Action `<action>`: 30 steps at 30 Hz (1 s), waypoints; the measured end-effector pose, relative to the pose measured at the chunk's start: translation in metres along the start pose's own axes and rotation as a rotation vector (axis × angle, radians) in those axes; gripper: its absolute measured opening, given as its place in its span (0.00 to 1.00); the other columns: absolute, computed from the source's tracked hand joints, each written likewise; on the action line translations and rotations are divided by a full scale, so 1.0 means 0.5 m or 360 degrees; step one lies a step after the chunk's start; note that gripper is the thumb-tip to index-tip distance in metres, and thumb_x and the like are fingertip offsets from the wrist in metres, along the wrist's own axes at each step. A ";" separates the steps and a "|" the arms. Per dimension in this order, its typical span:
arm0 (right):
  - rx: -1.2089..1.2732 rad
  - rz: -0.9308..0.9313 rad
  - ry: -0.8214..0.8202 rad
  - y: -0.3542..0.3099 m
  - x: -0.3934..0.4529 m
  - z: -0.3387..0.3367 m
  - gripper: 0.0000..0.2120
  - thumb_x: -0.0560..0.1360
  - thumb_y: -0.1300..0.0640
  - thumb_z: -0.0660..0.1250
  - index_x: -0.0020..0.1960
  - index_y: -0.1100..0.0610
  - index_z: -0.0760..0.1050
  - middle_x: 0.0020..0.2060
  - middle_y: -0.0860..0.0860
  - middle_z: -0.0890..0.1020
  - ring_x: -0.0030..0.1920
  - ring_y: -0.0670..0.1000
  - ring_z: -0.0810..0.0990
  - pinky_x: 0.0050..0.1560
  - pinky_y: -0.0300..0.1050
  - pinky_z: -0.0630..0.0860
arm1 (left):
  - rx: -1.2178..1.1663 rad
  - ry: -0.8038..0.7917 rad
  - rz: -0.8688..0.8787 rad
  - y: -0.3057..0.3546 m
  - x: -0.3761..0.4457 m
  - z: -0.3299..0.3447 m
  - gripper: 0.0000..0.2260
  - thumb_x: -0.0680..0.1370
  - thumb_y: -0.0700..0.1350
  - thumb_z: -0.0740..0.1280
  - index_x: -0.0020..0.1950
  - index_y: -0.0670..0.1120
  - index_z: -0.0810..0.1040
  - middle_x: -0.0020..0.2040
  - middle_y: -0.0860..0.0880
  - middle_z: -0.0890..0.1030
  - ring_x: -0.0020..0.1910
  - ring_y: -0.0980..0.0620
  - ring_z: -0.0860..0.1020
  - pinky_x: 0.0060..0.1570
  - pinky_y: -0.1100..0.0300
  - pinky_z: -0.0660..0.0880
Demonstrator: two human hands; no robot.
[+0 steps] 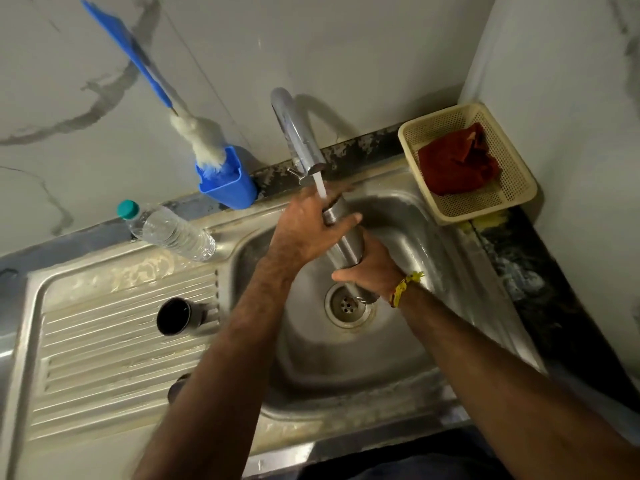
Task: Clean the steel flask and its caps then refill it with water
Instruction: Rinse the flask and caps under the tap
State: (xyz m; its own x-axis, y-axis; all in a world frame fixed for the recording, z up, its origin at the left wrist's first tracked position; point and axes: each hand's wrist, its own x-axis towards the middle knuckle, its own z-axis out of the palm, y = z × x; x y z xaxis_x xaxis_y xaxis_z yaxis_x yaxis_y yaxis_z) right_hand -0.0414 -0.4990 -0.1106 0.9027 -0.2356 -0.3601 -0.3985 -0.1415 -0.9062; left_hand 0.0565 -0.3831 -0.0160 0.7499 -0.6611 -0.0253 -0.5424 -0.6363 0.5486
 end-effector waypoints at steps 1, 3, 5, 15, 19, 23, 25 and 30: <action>0.0026 0.0045 -0.0076 0.002 0.000 -0.008 0.35 0.61 0.61 0.81 0.65 0.51 0.72 0.53 0.48 0.82 0.53 0.48 0.81 0.54 0.49 0.80 | 0.0046 -0.0066 0.0082 0.002 0.000 -0.001 0.20 0.77 0.58 0.71 0.67 0.54 0.77 0.63 0.49 0.79 0.61 0.50 0.76 0.61 0.51 0.75; -0.0045 0.0037 -0.0159 0.000 -0.005 -0.014 0.37 0.61 0.58 0.81 0.66 0.50 0.69 0.56 0.49 0.81 0.54 0.50 0.81 0.57 0.56 0.80 | 0.0018 -0.0005 -0.0056 0.004 0.006 -0.004 0.14 0.77 0.56 0.73 0.60 0.54 0.79 0.56 0.52 0.80 0.54 0.53 0.77 0.55 0.56 0.76; -0.0422 -0.0106 0.0017 -0.017 -0.006 0.001 0.40 0.61 0.49 0.79 0.68 0.47 0.64 0.58 0.50 0.80 0.55 0.54 0.81 0.57 0.59 0.79 | -0.0136 0.0281 -0.0574 0.005 0.014 -0.010 0.10 0.77 0.52 0.72 0.57 0.51 0.80 0.49 0.54 0.80 0.44 0.56 0.77 0.44 0.62 0.73; -0.0835 -0.0294 0.0201 -0.073 0.002 0.005 0.35 0.63 0.49 0.77 0.67 0.47 0.68 0.57 0.52 0.81 0.57 0.56 0.79 0.58 0.57 0.78 | -0.0213 0.0420 -0.0916 0.006 -0.002 -0.027 0.17 0.78 0.54 0.71 0.62 0.46 0.79 0.45 0.53 0.79 0.45 0.52 0.79 0.48 0.57 0.76; -0.0633 -0.0194 0.0030 -0.083 0.014 -0.010 0.39 0.62 0.54 0.77 0.69 0.48 0.66 0.56 0.52 0.81 0.56 0.57 0.80 0.58 0.57 0.79 | -0.0187 0.0254 -0.0631 0.019 -0.017 -0.020 0.19 0.73 0.60 0.75 0.57 0.50 0.76 0.49 0.51 0.80 0.47 0.49 0.79 0.47 0.54 0.78; -0.0735 -0.0265 0.0097 -0.075 0.011 0.003 0.42 0.62 0.53 0.77 0.72 0.48 0.63 0.58 0.53 0.79 0.56 0.57 0.80 0.57 0.57 0.78 | -0.0263 0.0440 -0.0848 0.020 -0.001 -0.040 0.21 0.76 0.57 0.72 0.64 0.48 0.77 0.52 0.51 0.80 0.48 0.52 0.78 0.51 0.55 0.78; -0.1038 -0.0408 0.0404 -0.082 0.014 0.014 0.39 0.63 0.49 0.76 0.70 0.52 0.65 0.58 0.54 0.80 0.56 0.59 0.80 0.57 0.57 0.78 | -0.0361 0.0506 -0.0913 0.021 -0.006 -0.038 0.24 0.77 0.61 0.70 0.67 0.48 0.76 0.54 0.52 0.80 0.49 0.52 0.80 0.53 0.54 0.78; -0.0398 -0.0131 -0.0262 -0.087 0.018 -0.033 0.37 0.61 0.53 0.80 0.67 0.48 0.69 0.55 0.48 0.82 0.54 0.51 0.81 0.53 0.46 0.80 | -0.0391 0.0303 -0.0614 0.007 -0.021 -0.032 0.29 0.70 0.61 0.77 0.67 0.50 0.75 0.65 0.49 0.81 0.61 0.55 0.78 0.58 0.58 0.75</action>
State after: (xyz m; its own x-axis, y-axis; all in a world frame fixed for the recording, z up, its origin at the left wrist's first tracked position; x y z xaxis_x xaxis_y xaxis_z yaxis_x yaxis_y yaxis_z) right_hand -0.0186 -0.5108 -0.0709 0.9397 -0.0576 -0.3372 -0.3321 -0.3905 -0.8586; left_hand 0.0526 -0.3722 -0.0003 0.9467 -0.2968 -0.1248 -0.1235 -0.6926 0.7107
